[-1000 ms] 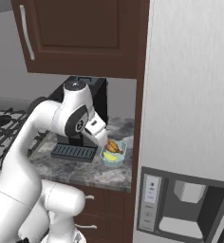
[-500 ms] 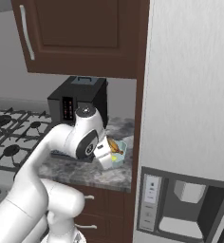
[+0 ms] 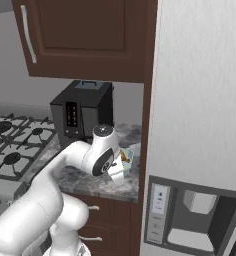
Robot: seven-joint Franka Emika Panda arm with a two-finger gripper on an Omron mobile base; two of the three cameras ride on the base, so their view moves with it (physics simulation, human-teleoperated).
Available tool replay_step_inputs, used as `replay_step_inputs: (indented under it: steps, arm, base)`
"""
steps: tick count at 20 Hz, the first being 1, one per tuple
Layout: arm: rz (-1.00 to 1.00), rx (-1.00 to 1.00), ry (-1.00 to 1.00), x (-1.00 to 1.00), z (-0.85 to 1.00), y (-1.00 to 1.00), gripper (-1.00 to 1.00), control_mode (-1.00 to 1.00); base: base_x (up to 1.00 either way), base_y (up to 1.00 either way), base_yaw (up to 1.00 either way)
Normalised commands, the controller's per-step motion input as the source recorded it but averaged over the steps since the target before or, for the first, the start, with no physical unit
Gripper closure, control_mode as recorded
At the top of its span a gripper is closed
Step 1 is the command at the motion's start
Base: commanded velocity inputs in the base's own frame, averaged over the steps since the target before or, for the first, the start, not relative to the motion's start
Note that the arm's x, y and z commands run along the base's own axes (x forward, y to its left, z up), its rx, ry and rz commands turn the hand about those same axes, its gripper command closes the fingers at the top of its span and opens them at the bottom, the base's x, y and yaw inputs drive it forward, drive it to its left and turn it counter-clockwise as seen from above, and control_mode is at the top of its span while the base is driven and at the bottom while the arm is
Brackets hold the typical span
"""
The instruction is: Place the tupperware on the top shelf of the fridge. Make space for the tupperware among the existing items by rearranging them on the shelves if needed. Close the fridge door when finished.
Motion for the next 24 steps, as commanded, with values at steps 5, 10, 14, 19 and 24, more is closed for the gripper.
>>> replay_step_inputs:
  steps: [5,10,14,19,24]
  arm:
    - [-0.07,0.00,0.10,0.56,-0.31,-0.06,-1.00,-1.00]
    - [-0.05,0.03,0.07,0.41,-0.40,-0.19,-1.00,-1.00]
    - [-0.05,0.09,0.01,0.34,-0.35,-0.33,-1.00,-1.00]
    - [-0.03,0.06,0.02,0.32,-0.25,-0.12,-1.00,-1.00]
    - [-0.06,0.01,0.07,0.24,-0.32,0.00,-1.00,-1.00]
  base:
    - [0.00,0.00,0.00]
    - [0.00,0.00,0.00]
    - [0.00,0.00,0.00]
    - [0.00,0.00,0.00]
    - [0.00,0.00,0.00]
